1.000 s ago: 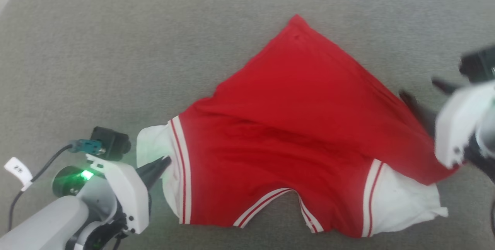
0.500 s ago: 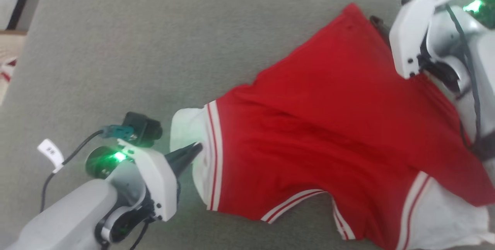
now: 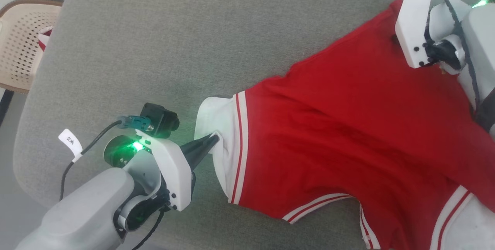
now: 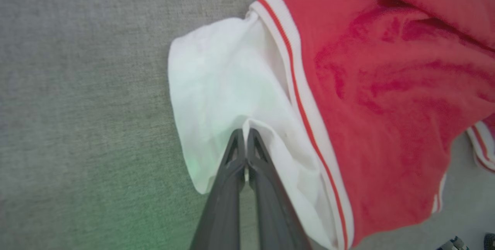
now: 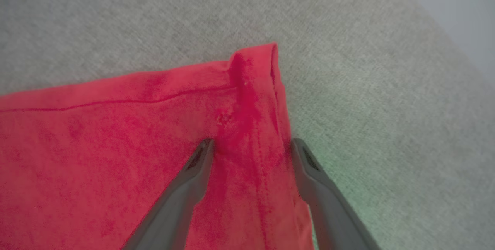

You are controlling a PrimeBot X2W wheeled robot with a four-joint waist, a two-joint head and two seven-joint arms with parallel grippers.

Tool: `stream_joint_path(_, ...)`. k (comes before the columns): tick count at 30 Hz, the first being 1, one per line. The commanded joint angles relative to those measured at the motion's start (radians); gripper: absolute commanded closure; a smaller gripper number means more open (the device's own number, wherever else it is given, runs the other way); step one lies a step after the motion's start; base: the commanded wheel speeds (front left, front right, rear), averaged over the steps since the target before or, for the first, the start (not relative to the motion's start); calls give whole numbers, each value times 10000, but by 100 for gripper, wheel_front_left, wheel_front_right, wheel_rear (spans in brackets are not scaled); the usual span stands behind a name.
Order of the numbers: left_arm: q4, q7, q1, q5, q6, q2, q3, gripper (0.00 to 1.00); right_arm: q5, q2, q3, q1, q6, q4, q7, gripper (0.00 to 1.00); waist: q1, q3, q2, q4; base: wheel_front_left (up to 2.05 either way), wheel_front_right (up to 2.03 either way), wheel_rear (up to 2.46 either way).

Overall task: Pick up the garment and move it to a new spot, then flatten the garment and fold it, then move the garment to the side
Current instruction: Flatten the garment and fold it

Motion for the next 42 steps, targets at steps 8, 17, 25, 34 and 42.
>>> stream_joint_path(8, 442, -17, -265, -129, -99, 9, 107, 100, 684, -247, 630, 102, -17, 1042, 170, 100, 0, -155, 0, -153, 0, 0, 0)
stream_joint_path(17, 264, 591, -970, -150, 372, 894, 596, 100, 1543, -305, 991, -278, -11, 166, -948, 100, 0, -1011, 0, -909, 0, 0, 0)
stream_joint_path(25, -208, 1866, -2510, 165, 616, 1971, 1002, 100, 2157, -946, 1343, -335, -11, -1219, -1708, 100, 0, -2076, 0, -1673, 0, 0, 0)
stream_joint_path(34, 259, 2855, -4469, 521, 640, 2187, 1339, 100, 2199, -1471, 1085, -340, -11, -2684, -1814, 100, 0, -2946, 0, -2335, 0, 0, 0)
stream_joint_path(42, 1315, 2760, -6054, 1110, 356, 1994, 1571, 100, 1982, -1630, 461, -321, -11, -3687, -1686, 100, 0, -3396, 0, -2694, 0, 0, 0)
